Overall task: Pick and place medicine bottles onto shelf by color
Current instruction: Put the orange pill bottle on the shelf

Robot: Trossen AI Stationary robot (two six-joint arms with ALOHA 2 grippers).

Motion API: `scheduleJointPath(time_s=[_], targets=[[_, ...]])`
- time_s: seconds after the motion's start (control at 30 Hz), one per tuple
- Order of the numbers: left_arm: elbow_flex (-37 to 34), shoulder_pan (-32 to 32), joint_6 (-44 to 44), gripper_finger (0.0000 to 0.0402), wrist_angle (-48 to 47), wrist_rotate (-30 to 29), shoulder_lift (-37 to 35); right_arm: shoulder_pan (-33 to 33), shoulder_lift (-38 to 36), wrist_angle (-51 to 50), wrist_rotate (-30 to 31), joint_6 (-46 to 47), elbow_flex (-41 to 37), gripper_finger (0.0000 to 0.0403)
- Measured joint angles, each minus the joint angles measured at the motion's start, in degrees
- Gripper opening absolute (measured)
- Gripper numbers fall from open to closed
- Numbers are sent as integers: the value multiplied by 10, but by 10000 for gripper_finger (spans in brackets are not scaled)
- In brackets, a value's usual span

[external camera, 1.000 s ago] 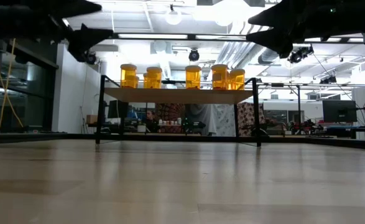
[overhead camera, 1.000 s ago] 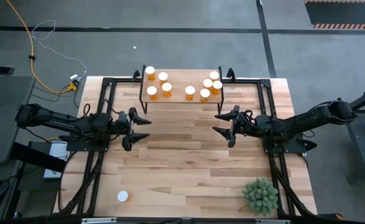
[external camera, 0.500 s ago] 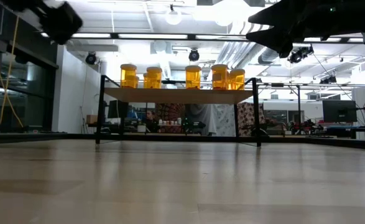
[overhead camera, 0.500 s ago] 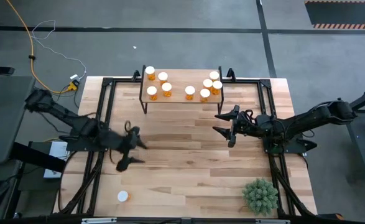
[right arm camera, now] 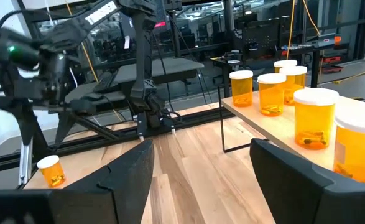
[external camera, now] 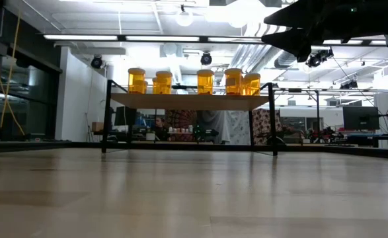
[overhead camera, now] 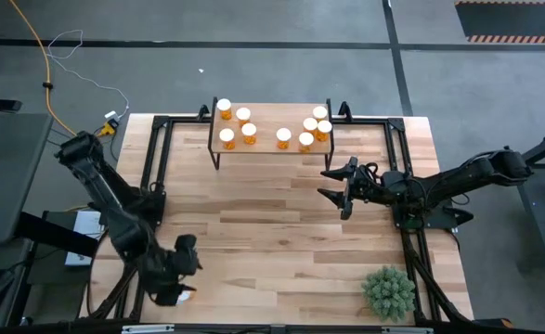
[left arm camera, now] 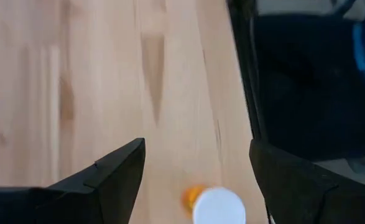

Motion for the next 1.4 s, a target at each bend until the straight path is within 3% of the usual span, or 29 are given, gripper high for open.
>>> scheduleJointPath(time_s=[0.3, 0.6, 1.4], targets=[[6, -52, -107, 280, -5, -26, 92, 0, 0, 0, 0, -1, 0, 257], [6, -82, -161, 280, 29, -8, 105, 0, 0, 0, 0, 0, 0, 257], [6, -109, -172, 280, 24, -22, 157, 0, 0, 0, 0, 0, 0, 257]])
